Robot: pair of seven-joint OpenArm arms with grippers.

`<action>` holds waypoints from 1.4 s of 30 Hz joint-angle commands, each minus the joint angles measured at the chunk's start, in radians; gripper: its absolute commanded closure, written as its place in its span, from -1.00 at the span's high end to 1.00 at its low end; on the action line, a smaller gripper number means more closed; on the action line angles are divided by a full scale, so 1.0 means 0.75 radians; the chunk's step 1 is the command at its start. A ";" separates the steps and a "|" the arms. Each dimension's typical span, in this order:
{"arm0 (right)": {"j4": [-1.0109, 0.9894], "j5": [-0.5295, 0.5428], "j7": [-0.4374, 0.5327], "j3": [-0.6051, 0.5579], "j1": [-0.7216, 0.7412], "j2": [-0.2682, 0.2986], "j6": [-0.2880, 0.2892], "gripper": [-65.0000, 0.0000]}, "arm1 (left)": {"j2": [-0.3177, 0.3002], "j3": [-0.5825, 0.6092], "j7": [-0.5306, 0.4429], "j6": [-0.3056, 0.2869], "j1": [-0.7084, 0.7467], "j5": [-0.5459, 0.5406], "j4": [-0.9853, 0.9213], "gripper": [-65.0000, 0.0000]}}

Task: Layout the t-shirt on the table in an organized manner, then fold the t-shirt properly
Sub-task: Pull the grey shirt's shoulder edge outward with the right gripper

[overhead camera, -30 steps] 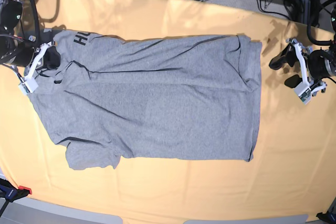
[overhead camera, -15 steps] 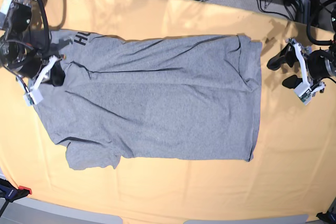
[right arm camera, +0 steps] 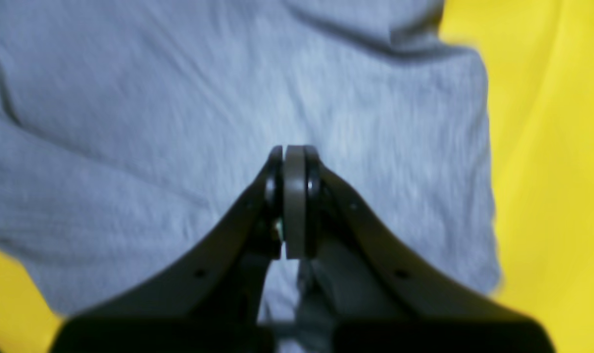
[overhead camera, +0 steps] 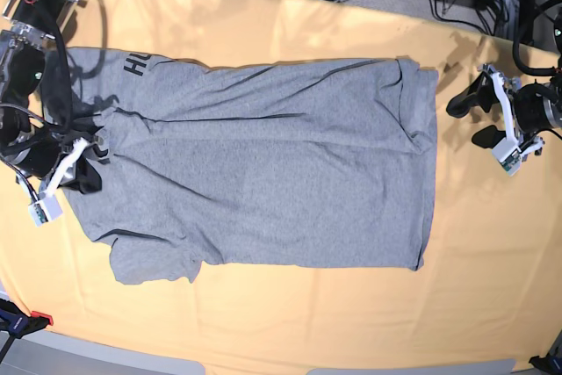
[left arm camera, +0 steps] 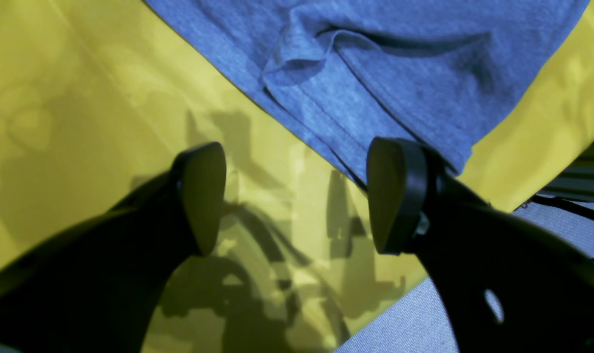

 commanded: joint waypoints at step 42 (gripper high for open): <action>0.094 -0.202 0.277 0.006 -0.314 -0.035 0.007 -1.00 | -0.032 -0.017 -0.059 -0.006 -0.015 -0.102 0.016 0.39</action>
